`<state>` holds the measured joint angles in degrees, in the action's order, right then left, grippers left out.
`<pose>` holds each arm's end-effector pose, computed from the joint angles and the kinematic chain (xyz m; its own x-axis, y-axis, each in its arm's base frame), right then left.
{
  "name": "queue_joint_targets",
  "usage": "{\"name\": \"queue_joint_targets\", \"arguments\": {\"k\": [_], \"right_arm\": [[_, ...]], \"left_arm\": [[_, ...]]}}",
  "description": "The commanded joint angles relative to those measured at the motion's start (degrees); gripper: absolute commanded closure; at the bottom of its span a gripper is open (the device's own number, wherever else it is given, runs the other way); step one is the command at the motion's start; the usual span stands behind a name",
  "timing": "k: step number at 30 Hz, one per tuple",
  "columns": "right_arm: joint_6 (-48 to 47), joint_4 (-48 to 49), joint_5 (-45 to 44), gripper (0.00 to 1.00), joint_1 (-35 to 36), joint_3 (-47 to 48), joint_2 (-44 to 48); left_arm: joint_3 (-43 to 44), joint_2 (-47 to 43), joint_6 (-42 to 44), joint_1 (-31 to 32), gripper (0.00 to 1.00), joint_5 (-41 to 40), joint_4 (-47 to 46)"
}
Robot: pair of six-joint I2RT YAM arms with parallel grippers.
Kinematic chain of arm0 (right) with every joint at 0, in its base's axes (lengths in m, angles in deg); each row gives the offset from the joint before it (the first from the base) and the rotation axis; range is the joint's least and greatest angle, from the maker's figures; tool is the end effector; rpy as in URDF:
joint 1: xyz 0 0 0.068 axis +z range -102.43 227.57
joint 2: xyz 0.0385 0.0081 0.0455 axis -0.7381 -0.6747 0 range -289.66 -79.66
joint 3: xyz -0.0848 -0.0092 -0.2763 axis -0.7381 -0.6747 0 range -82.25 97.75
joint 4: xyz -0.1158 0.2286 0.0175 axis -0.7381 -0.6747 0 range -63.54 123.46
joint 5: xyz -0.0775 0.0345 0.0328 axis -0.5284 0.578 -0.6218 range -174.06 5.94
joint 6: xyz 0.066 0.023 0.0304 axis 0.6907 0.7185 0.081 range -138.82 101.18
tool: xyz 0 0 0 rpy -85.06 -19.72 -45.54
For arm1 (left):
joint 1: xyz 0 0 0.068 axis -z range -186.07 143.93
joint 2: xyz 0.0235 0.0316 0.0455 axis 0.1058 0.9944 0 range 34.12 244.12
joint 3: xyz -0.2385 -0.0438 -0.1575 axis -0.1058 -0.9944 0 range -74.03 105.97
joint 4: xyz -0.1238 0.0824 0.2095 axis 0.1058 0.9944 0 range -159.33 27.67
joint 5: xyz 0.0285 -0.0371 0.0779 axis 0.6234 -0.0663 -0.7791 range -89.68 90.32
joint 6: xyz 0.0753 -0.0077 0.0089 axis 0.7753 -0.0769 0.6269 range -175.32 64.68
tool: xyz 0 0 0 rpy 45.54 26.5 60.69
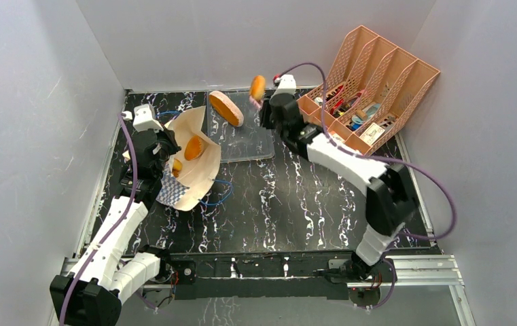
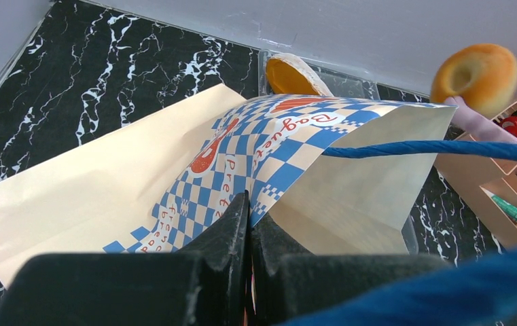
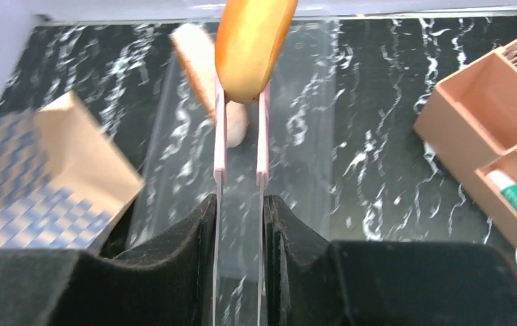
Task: Take the fake bread out of the paper bag
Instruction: Place the fake bread in the container.
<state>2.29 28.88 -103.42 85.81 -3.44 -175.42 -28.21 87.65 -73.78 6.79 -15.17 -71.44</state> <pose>0.3439 0.2437 0.3308 -0.3920 0.1236 -0.9116 -0.2150 0.9512 0.2214 0.2326 -0.0354 0.3533 -0.0762 -0.2956 -0.9523 -0.0723 0.9542 -0.2904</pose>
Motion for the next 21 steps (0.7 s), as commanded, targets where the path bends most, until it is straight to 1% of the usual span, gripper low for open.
{"name": "queue_joint_targets", "arguments": {"k": [1,4,8,11,16,21], "right_arm": [[1.3,6.7,7.9,1.0,-7.4,11.1,-9.3],[1.9,6.5,9.6,1.0,-9.7,16.6,-15.6],[3.5,6.6,14.6,1.0,-12.6,23.4,-23.2],[4.3,6.7,18.6,1.0,-13.2,27.5,-27.6],[5.7,7.6,22.0,1.0,-13.2,30.2,-31.4],[6.8,7.9,24.0,1.0,-13.2,30.7,-33.7]], "left_arm": [[-0.4,-0.1,0.1,0.0,1.0,1.6,2.1],[-0.6,-0.3,0.0,-0.1,1.0,1.8,2.1],[-1.1,-1.0,0.2,0.0,1.0,1.4,1.7],[-1.1,-0.5,0.3,-0.1,1.0,1.4,1.6],[-0.9,0.4,0.4,0.0,1.0,1.8,1.2],[-1.0,1.1,0.3,-0.1,1.0,2.5,0.6]]}}
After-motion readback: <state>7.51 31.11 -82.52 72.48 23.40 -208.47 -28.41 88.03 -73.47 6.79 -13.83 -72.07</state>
